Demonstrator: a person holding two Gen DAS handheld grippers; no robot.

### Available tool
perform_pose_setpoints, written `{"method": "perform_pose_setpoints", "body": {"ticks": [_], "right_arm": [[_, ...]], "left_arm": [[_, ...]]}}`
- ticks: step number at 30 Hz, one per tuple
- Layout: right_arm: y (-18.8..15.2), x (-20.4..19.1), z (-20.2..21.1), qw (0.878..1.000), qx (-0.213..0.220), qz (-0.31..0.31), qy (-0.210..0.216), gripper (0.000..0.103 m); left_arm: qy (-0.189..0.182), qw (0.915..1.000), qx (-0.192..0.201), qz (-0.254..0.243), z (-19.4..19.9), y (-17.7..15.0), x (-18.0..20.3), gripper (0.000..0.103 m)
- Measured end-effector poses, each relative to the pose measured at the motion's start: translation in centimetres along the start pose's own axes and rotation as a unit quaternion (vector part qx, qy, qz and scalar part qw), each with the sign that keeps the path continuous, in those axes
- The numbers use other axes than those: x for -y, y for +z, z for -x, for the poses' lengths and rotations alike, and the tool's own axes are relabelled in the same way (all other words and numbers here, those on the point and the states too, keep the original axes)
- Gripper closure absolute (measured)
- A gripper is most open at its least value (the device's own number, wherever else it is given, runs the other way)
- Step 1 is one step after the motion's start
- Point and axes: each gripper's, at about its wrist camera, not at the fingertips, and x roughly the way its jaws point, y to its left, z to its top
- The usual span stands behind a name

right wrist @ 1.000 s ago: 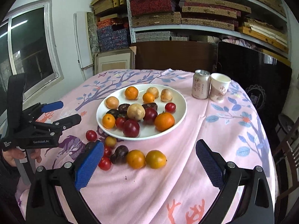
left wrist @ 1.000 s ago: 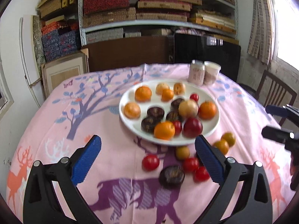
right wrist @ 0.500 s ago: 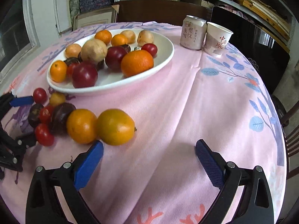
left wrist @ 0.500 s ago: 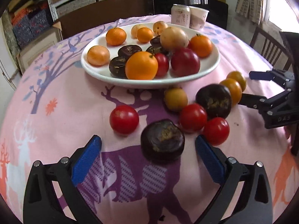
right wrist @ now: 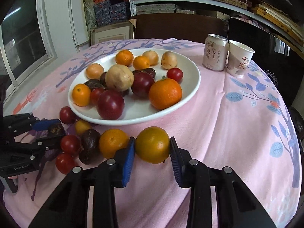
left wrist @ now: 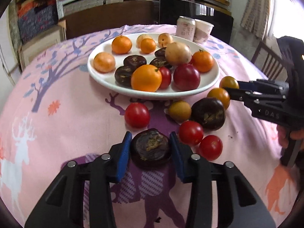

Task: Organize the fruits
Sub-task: 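Grasp a dark purple fruit with the left tool while the right tool grasps a yellow tomato, then lower the dark fruit onto the plate with the left tool while the right tool places the yellow tomato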

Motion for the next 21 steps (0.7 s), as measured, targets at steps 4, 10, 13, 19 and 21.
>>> {"method": "perform_pose_setpoints", "body": {"ticks": [4,10,13,19,21], "right_arm": [[0.0,-0.6,1.6,0.999,0.022,0.009,-0.023,0.067],[0.4,-1.0,6.0,0.996,0.077,-0.012,-0.034,0.067],[1.5,-1.2,7.5,0.994,0.106,-0.02,-0.033,0.067],[4.4,-1.2,7.6,0.992,0.122,-0.03,0.004,0.067],[5.6,-1.2,6.6,0.992,0.121,-0.02,0.012,0.067]], "left_arm": [[0.005,0.9999,0.009,0.007,1.3,-0.2,-0.4,0.063],[-0.003,0.9977,0.067,0.01,5.7,0.6,-0.3,0.063],[0.018,0.9948,0.095,0.032,7.3,2.2,-0.6,0.063],[0.037,0.9843,0.146,0.093,8.4,6.9,-2.3,0.063],[0.032,0.9847,0.148,0.086,7.9,8.4,-2.4,0.063]]}}
